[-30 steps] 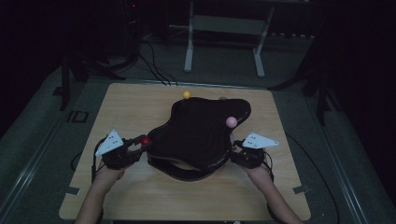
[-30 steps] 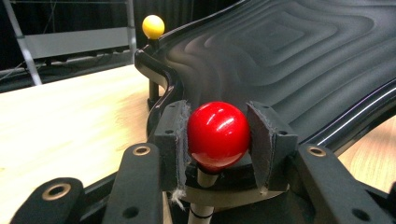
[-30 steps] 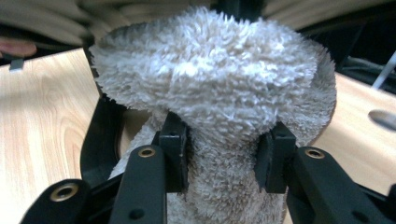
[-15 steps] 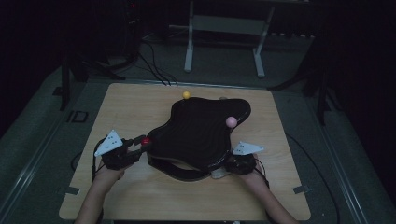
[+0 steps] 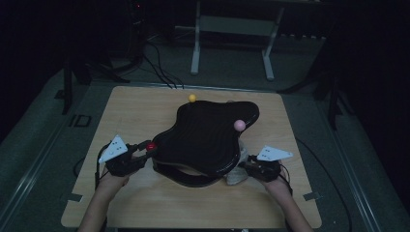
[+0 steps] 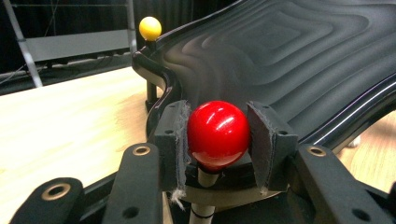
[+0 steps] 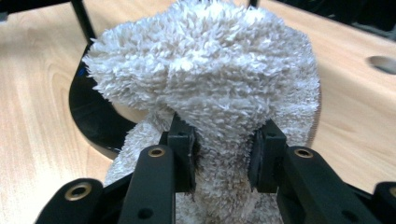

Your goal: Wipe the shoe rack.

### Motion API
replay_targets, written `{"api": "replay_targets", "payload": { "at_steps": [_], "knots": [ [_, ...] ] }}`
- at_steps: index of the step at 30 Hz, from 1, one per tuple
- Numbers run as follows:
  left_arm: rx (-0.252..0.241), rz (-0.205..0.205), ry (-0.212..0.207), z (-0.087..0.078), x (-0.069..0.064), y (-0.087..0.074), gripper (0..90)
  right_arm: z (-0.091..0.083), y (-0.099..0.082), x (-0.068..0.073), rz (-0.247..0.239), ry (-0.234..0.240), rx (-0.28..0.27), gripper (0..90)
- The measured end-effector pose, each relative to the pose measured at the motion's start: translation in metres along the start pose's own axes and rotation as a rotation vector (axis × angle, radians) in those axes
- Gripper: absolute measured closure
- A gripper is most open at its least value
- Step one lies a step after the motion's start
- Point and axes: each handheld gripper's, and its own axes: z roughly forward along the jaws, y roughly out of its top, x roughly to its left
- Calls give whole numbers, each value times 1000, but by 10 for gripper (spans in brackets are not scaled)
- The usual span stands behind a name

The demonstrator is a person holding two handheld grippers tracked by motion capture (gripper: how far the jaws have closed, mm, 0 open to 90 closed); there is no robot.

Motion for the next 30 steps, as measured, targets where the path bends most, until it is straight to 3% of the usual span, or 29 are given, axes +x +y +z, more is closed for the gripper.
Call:
{"api": "replay_targets", "payload": {
  "at_steps": [6, 10, 13, 17, 21, 25, 26, 28, 29, 30],
  "knots": [
    [2, -2, -1, 0, 0, 0, 595, -33, 9, -23, 35, -134, -39, 686],
    [-3, -5, -5, 0, 1, -1, 594, -69, 34, -48, 50, -248, -118, 687],
    [-2, -6, -5, 0, 0, 0, 594, -91, 58, -60, 42, -301, -181, 688],
    [3, -6, -5, 0, 1, 0, 594, -108, 99, -68, 11, -288, -247, 687],
    [-1, -8, -8, 0, 1, 0, 594, -102, 126, -67, -24, -235, -251, 681],
    [-5, -9, -8, 0, 1, -1, 594, -77, 129, -68, -29, -173, -189, 682],
    [-6, -8, -9, 0, 1, -1, 595, -68, 126, -67, -37, -177, -151, 686],
    [-6, -8, -9, 0, 1, -1, 595, -64, 123, -66, -34, -187, -147, 689],
    [-8, -9, -10, 0, 1, -1, 595, -64, 117, -68, 4, -186, -171, 695],
    [-11, -14, -14, 0, 2, -2, 595, -63, 114, -68, -1, -203, -165, 698]
  ]
}}
